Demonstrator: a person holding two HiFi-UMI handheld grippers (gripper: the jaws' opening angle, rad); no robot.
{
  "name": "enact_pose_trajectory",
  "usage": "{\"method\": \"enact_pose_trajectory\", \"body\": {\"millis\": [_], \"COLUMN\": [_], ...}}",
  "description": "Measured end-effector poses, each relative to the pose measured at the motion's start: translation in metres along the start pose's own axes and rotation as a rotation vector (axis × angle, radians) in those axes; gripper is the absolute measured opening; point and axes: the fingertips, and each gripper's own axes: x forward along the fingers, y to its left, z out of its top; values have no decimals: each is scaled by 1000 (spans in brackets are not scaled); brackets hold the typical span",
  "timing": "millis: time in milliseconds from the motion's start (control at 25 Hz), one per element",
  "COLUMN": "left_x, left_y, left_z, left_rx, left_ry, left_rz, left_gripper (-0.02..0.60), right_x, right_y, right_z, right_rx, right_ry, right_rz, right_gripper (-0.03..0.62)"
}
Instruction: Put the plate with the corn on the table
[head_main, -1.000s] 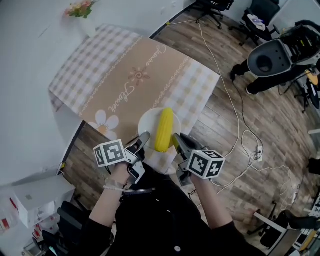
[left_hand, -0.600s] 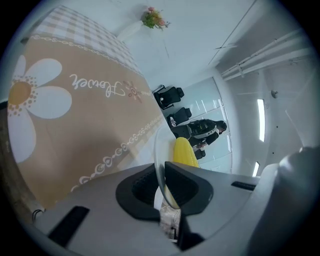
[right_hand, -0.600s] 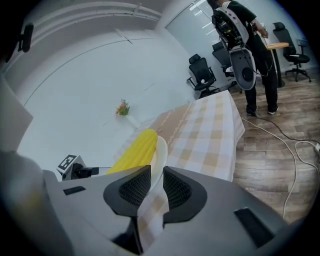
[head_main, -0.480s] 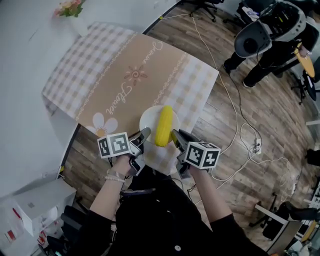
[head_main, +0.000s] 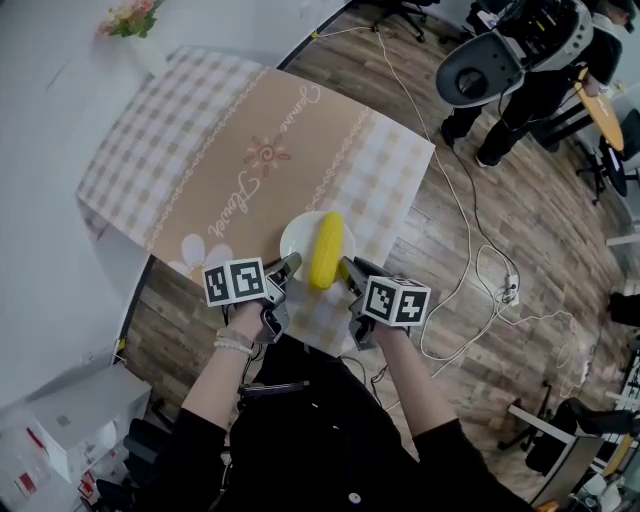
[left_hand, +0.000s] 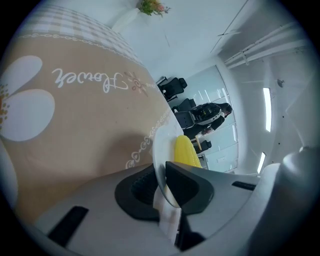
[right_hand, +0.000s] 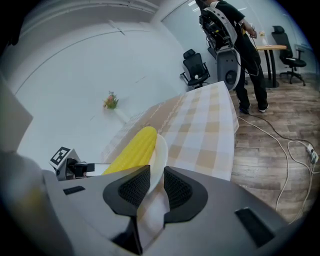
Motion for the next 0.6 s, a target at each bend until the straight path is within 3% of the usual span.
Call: {"method": "enact_pose_trajectory", "body": {"millis": [600], "left_x": [20], "left_y": [22], "left_z": [-4], "left_rx": [68], "left_ry": [98], "left_rz": [105], "left_gripper": [64], "right_x": [22], "right_y": [-26], "right_z": [-14], "right_rx": [-26], "right_ry": [108], "right_rz": [-103], "right_gripper": [121]}}
